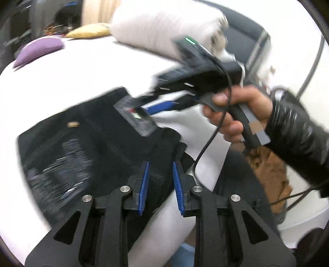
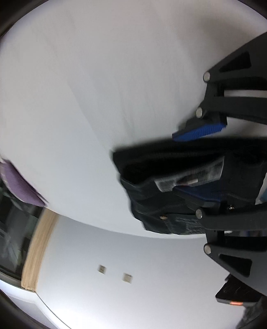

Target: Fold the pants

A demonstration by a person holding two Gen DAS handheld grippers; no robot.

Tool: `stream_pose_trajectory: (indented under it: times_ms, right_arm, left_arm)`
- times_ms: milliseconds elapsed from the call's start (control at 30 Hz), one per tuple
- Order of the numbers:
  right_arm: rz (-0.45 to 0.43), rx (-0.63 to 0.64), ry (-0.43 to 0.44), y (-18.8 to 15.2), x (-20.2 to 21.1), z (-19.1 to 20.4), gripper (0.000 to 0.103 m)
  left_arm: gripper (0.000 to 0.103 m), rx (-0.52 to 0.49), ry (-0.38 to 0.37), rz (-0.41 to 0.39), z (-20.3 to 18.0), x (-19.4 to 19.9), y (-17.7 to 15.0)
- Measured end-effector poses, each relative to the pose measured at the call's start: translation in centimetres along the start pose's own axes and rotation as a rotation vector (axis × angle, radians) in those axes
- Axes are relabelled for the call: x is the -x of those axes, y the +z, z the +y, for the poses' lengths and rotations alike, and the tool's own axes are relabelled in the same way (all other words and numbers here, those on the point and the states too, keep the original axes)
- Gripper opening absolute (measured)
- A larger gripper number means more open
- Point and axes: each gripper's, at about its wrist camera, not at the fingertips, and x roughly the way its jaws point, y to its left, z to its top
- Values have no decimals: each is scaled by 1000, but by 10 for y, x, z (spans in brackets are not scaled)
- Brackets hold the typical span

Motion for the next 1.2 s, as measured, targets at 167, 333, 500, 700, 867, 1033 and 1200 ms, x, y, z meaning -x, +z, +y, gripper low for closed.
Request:
stream_pose_trajectory:
  times_ms: [167, 333, 500, 700, 867, 1033, 1200]
  right_arm:
    - [-35, 75, 135, -9, 20, 36, 31]
    - [70, 85, 137, -20, -25, 46, 31]
    - [82, -9, 86, -32, -44, 14, 0]
    - [54, -14, 65, -53, -33, 17, 0]
    - [-10, -47, 86, -80, -17, 10, 0]
    - [-83, -94, 98, -95, 4, -7, 3]
    - [-184, -113, 79, -87, 42, -1, 54]
  left_arm:
    - [22, 211, 104, -90, 92, 22, 13]
    - [22, 414, 122, -65, 177, -13, 15]
    - [22, 444, 89, -51, 190, -22, -4]
    - [22, 347, 113, -50, 145, 0, -31]
    - [22, 244, 128, -11, 111, -2, -55]
    - [22, 167, 141, -17, 98, -3, -60]
    - [23, 192, 95, -91, 102, 16, -42]
